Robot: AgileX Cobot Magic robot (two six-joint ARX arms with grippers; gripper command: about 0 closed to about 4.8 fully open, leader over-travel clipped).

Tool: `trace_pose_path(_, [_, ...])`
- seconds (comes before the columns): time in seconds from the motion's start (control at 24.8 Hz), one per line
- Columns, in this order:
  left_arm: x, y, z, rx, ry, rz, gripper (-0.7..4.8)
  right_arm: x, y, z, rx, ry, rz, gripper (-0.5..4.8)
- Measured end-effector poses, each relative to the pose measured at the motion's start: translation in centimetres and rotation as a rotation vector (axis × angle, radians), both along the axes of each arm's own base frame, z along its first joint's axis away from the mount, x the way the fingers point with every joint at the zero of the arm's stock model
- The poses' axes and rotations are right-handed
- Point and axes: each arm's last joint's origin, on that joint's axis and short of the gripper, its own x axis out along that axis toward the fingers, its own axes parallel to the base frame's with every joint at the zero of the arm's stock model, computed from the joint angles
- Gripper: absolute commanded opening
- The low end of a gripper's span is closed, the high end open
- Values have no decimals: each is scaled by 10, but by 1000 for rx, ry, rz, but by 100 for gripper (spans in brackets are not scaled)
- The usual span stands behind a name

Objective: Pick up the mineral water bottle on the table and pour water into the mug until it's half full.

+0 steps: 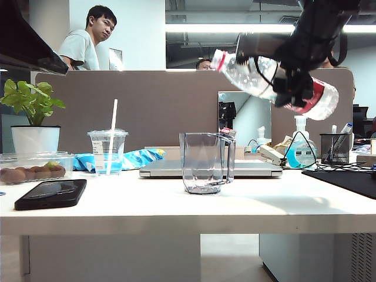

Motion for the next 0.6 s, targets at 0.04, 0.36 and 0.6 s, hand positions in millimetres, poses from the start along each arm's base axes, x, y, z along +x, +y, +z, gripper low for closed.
trace_pose_path(0.04, [0,0,0,0,0,0,-5,4,1,-9,-40,21,-4,254])
trace_pose_path(0.36, [0,0,0,0,0,0,-5,11,4,-29,-231,73,25,254])
trace_pose_path(0.6, [0,0,-1,4,8,0,-5,12,5,-28,-291,62,58,254])
